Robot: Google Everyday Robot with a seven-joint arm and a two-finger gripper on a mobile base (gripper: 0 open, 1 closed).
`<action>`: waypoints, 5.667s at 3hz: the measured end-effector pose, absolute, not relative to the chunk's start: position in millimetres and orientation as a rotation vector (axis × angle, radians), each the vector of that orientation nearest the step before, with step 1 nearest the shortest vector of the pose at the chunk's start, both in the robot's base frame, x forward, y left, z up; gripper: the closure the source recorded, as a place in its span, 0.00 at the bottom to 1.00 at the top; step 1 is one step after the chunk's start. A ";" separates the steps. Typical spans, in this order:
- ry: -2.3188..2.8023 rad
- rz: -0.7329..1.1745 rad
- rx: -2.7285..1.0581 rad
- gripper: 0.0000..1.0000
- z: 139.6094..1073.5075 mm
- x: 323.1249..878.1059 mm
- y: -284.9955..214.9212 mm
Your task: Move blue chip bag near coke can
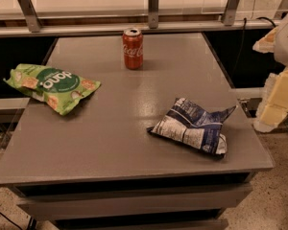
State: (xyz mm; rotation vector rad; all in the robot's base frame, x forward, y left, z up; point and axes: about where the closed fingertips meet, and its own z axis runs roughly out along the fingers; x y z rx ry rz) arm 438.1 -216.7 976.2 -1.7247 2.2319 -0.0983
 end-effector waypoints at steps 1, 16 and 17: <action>2.226 -0.099 -1.732 0.00 975.5 438.4 -215.1; 2.080 0.318 -1.083 0.83 896.5 618.8 -125.4; 2.077 0.297 -1.119 0.59 894.3 624.1 -109.2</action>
Offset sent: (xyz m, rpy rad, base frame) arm 0.0070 0.0249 -0.0540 -0.0160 0.0443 0.1412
